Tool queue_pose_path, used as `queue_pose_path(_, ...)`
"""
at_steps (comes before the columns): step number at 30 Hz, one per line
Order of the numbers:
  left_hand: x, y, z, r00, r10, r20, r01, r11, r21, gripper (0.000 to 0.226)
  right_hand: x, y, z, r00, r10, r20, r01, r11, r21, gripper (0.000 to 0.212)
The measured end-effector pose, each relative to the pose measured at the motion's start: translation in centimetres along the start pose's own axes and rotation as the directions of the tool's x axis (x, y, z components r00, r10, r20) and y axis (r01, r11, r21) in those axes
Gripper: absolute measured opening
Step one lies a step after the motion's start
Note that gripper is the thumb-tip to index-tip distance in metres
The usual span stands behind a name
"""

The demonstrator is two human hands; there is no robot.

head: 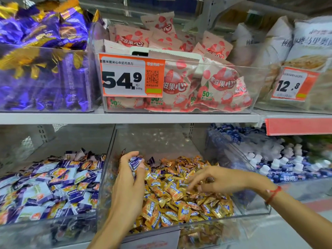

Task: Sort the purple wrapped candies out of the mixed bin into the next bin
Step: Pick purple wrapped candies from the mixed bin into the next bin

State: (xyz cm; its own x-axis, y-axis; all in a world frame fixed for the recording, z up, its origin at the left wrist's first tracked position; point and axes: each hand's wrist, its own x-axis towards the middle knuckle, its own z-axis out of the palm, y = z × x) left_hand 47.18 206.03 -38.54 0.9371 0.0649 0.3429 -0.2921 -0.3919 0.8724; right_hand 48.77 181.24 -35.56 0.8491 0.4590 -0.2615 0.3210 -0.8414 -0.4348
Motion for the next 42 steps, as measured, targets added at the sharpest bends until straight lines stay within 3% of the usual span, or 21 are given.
queue_pose_path(4,0.1,-0.1,0.1,0.999,-0.037,0.014,0.037,0.999,0.006,0.028,3.1,-0.6,-1.0,0.976,0.039,-0.214,-0.041,0.999,-0.006,0.026)
queue_pose_path(9,0.1,-0.2,0.3,0.993,-0.075,0.089,0.072,0.996,0.043,0.042,8.5,-2.9,-0.1,0.956,0.070,-0.285,-0.045,0.995,0.095,0.034)
queue_pose_path(12,0.1,-0.1,0.3,0.993,-0.093,0.074,0.092,0.996,0.020,0.044,11.6,-3.6,1.0,0.962,0.118,-0.245,-0.079,0.984,0.161,0.040)
queue_pose_path(14,0.1,0.0,0.2,0.994,-0.086,0.060,0.086,0.996,0.012,0.043,13.0,-3.5,1.8,0.985,0.147,-0.096,-0.145,0.989,0.024,0.035)
queue_pose_path(15,0.1,0.1,0.2,0.995,-0.077,0.058,0.076,0.997,0.019,0.042,13.3,-3.4,2.0,0.984,0.171,-0.050,-0.174,0.983,-0.056,0.022)
queue_pose_path(17,0.1,0.1,0.1,0.996,-0.062,0.057,0.060,0.998,0.031,0.040,13.4,-3.3,2.1,0.984,0.151,-0.091,-0.160,0.982,-0.102,0.006)
queue_pose_path(21,0.1,-0.2,0.3,0.997,-0.053,0.055,0.051,0.998,0.037,0.039,12.1,-2.4,2.1,0.981,0.095,-0.167,-0.103,0.994,-0.042,0.028)
queue_pose_path(28,0.2,-0.3,0.2,0.995,-0.055,0.078,0.054,0.998,0.019,0.038,6.5,-1.1,1.0,0.956,0.099,-0.277,-0.003,0.945,0.328,0.026)
queue_pose_path(32,0.1,-0.2,0.4,0.993,-0.048,0.105,0.045,0.999,0.029,0.035,3.1,-1.7,0.1,0.915,0.070,-0.398,0.093,0.922,0.375,0.030)
queue_pose_path(42,0.1,-0.1,0.3,0.985,-0.035,0.170,0.036,0.999,-0.001,0.028,-1.0,-0.9,-0.1,0.962,0.125,-0.244,-0.033,0.936,0.351,0.022)
